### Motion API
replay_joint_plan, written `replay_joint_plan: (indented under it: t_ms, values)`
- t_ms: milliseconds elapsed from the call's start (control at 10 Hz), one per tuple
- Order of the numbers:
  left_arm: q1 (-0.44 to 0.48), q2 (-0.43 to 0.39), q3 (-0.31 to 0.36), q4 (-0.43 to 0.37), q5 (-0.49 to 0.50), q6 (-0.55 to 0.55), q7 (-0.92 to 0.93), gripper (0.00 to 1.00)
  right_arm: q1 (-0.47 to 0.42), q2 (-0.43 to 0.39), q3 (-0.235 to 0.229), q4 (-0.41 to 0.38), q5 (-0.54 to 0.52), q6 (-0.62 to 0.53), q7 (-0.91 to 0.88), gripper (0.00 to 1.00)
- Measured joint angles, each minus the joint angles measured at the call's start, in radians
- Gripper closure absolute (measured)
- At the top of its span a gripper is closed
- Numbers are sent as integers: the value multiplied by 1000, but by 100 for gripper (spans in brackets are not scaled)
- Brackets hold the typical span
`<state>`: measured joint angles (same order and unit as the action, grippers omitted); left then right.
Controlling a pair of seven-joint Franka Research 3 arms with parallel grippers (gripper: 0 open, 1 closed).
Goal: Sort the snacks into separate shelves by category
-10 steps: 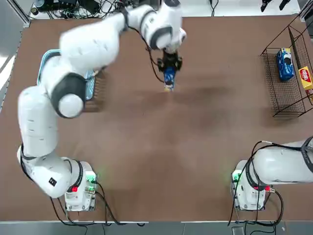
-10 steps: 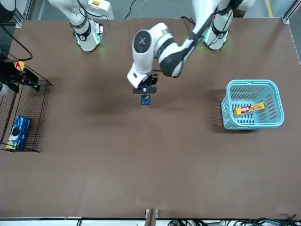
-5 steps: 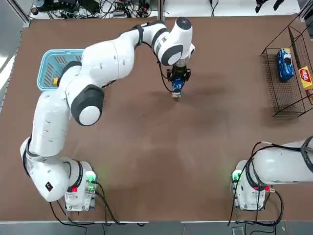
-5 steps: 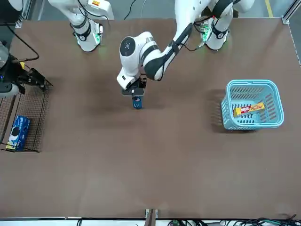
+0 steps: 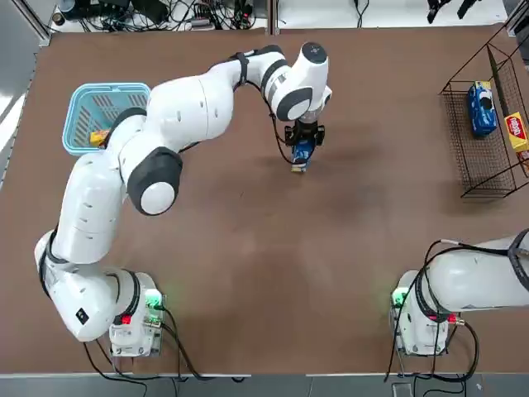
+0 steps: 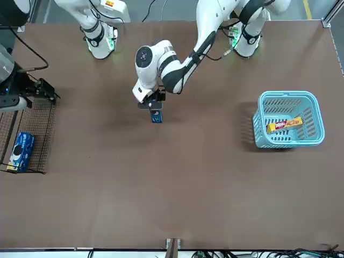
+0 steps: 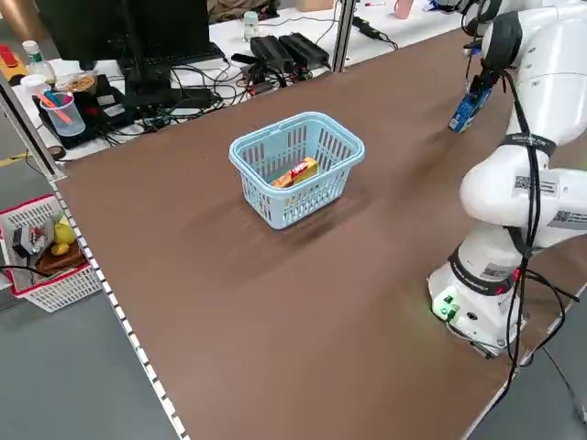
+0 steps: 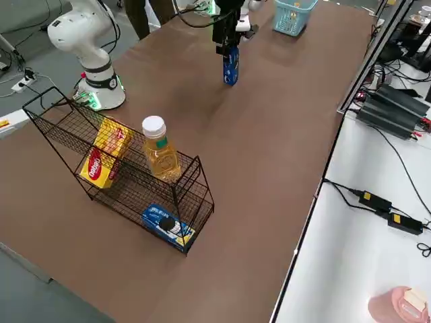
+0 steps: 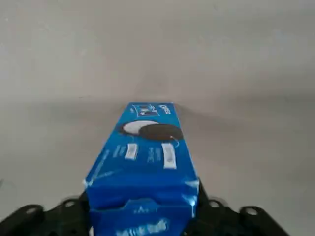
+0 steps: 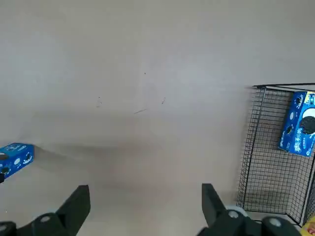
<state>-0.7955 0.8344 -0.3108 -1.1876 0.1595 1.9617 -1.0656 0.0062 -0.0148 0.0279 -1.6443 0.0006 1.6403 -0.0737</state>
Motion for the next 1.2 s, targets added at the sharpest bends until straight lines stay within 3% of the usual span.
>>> replay_joint_plan:
  t_ms: [100, 200, 500, 900, 1200]
  values:
    - [0, 0, 0, 2, 0, -2, -2, 15, 0, 3, 0, 0, 0, 0, 0, 0]
    - [1, -1, 0, 8, 0, -21, -9, 2, 0, 6, 0, 0, 0, 0, 0, 0]
    - [26, -58, 2, 38, -10, -123, -57, 1, 0, 11, 0, 0, 2, 1, 0, 0]
    - [245, -288, 2, 0, -35, -355, -123, 1, 6, 22, 0, 0, 40, 7, 1, 0]
    - [413, -373, 2, -102, -37, -443, -208, 2, 65, 44, 7, 0, 51, 21, 74, 0]
